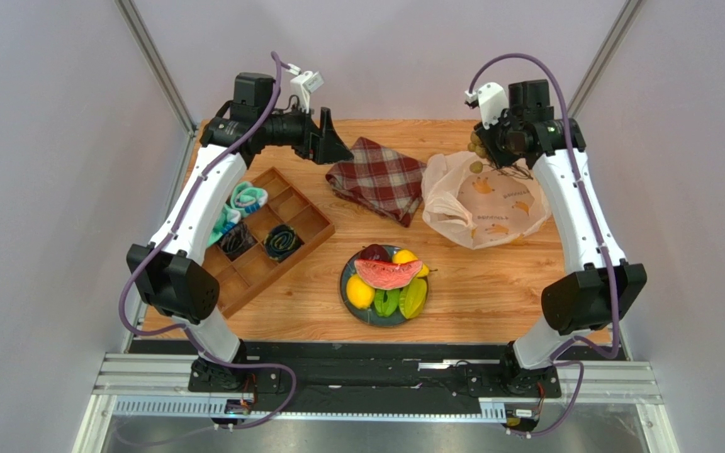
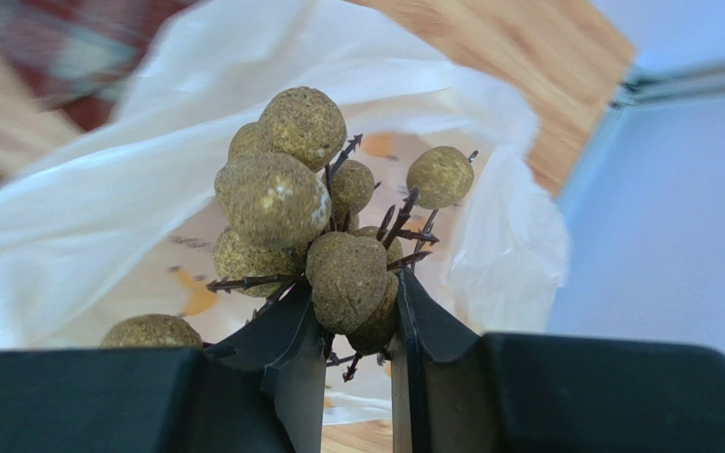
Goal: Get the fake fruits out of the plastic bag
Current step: Take out the fake fruit from the plastic bag, then place the fake fruit on the plate.
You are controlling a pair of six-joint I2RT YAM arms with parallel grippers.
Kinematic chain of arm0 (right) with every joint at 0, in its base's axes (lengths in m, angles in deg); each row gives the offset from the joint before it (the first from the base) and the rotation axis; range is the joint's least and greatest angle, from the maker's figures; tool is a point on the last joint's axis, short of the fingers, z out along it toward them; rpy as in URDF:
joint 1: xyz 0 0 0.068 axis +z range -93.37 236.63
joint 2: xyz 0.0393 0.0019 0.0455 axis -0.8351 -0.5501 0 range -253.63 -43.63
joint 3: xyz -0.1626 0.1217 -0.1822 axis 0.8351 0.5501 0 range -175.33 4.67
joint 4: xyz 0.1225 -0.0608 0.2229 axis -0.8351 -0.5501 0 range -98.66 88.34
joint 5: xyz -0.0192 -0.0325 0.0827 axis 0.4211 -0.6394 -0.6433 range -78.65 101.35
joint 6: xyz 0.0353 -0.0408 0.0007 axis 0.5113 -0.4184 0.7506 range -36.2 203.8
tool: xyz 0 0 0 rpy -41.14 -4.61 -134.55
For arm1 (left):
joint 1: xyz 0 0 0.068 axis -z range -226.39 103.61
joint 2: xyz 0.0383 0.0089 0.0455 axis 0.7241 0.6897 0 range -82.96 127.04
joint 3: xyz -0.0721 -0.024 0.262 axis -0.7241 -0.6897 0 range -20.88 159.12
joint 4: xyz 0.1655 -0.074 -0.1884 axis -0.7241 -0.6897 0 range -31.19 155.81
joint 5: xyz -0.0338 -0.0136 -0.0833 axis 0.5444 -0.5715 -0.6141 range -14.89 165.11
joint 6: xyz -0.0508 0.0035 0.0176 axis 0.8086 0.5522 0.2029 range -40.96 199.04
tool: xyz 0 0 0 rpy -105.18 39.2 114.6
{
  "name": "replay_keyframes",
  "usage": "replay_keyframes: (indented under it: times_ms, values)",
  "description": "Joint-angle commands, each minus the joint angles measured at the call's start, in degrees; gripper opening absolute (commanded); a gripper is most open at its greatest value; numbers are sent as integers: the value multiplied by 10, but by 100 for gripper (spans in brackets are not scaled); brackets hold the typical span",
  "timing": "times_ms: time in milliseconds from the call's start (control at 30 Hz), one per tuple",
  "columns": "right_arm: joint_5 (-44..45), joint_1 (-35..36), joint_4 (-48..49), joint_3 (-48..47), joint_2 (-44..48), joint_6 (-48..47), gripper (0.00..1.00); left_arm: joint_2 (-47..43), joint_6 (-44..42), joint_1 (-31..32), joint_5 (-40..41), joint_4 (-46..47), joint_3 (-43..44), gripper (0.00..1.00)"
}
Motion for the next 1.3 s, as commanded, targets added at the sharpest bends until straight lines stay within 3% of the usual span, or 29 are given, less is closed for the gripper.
replay_keyframes:
  times_ms: [0, 67, 233, 300, 467, 733, 1167, 1267]
  values:
    - [-193, 14, -124, -24, 47, 26, 14, -13, 3, -3, -14, 18, 17, 92]
    - [-169, 49, -128, -8, 98, -6, 14, -21, 5, -3, -16, 18, 8, 92]
    - [-105, 212, -72, 79, 206, -52, 16, -38, 10, -3, -20, 32, -26, 92]
    - [-104, 283, -73, 112, 207, -63, 16, -45, 10, -3, -20, 33, -35, 92]
    - [-105, 378, 6, 196, 195, -140, 14, -67, 0, -3, -16, 26, -48, 92]
    - [-125, 439, 139, 309, 179, -331, 14, -113, -42, -4, 14, 8, -87, 93]
    - [-148, 449, 125, 332, 133, -369, 21, -165, -65, -13, 34, 2, -152, 94]
    - [-134, 450, 122, 343, 133, -372, 27, -164, -63, -14, 33, 3, -152, 95]
